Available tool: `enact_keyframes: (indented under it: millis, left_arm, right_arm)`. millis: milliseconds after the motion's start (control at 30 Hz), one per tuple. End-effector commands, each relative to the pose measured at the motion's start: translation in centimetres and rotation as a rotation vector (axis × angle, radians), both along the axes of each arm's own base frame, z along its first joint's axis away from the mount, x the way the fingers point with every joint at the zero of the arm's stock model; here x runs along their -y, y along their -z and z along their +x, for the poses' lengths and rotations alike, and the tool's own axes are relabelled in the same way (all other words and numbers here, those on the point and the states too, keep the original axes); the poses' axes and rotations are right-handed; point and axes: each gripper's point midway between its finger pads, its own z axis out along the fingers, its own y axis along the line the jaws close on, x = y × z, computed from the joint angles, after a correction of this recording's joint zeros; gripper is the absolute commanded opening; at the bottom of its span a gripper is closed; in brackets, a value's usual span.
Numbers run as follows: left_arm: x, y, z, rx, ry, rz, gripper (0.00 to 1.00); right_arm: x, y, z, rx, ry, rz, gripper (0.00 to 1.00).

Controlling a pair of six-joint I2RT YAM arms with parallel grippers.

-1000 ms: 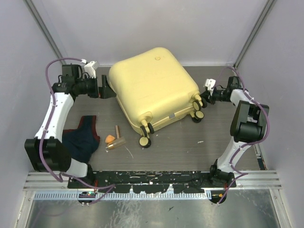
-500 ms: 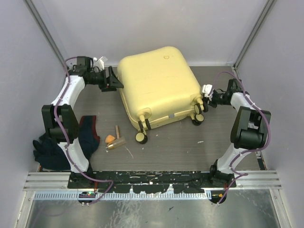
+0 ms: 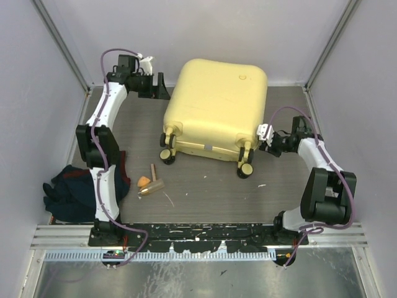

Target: Pack the luggage

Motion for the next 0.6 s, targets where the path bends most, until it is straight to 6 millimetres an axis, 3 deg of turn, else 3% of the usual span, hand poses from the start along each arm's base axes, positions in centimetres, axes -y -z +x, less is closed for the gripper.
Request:
enact_keyframes:
  millis: [0, 200, 333, 433, 567]
  left_arm:
    - [0.2, -4.3, -4.7, 0.038, 0.033, 0.055, 0.99]
    - [-3.2, -7.6, -10.5, 0.090, -0.016, 0.094, 0.98]
    - [-3.9, -6.4, -15.3, 0.027, 0.009, 0.122, 0.98]
    - [-4.7, -5.6, -16.8, 0.030, 0.000, 0.159, 0.98]
    - [-5.3, -4.6, -16.6, 0.049, -0.005, 0.236, 0.98]
  right_arm:
    - [-6.4, -2.2, -3.1, -0.046, -0.098, 0.172, 0.01]
    - [-8.3, -2.4, -4.2, -0.076, -0.067, 0.198, 0.01]
    - [-9.6, -2.6, -4.7, -0.083, -0.056, 0.217, 0.01]
    - [-10.5, -2.6, -5.2, -0.084, -0.053, 0.224, 0.01]
    - [-12.0, -2.7, -6.0, -0.101, -0.056, 0.238, 0.01]
